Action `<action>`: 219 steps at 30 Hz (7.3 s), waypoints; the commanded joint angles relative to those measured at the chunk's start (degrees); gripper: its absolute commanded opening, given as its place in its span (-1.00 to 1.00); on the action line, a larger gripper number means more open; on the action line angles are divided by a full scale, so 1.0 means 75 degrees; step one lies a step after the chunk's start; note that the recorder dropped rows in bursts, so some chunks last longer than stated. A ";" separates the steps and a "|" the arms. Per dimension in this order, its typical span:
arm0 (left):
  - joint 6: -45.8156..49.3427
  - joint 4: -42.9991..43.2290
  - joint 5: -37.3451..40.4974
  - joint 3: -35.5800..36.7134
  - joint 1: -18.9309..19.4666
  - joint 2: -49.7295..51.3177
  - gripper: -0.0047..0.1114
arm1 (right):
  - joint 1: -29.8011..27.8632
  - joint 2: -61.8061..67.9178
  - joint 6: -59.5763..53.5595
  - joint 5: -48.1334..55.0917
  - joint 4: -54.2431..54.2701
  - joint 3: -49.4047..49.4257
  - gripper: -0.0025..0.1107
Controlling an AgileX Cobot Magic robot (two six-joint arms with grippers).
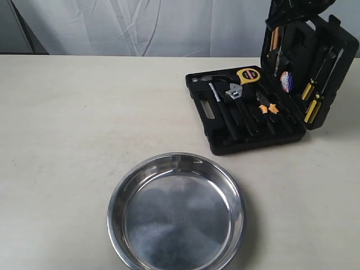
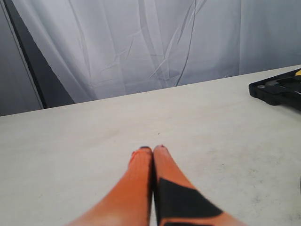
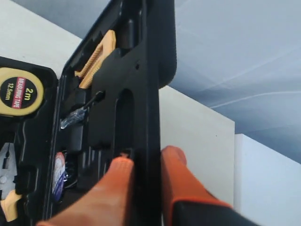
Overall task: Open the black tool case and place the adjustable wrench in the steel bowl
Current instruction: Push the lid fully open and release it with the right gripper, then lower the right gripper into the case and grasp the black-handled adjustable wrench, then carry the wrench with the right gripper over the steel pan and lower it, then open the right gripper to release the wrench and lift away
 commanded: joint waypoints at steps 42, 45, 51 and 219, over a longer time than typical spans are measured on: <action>-0.0005 -0.0024 -0.0032 -0.0016 -0.0032 0.0027 -0.91 | -0.0104 0.0600 -0.0632 -0.0099 0.3433 -0.0025 -0.81; -0.0005 -0.0024 -0.0032 -0.0016 -0.0032 0.0027 -0.91 | -0.0104 0.0995 -0.0900 -0.0099 0.4145 -0.0025 -0.52; -0.0005 -0.0024 -0.0032 -0.0016 -0.0032 0.0027 -0.91 | -0.0104 0.1677 -0.1050 -0.0213 0.4635 -0.0025 -0.02; -0.0005 -0.0024 -0.0025 -0.0016 -0.0032 0.0027 -0.91 | 0.3892 -1.0023 -0.2217 -0.1548 0.6092 0.7609 -0.95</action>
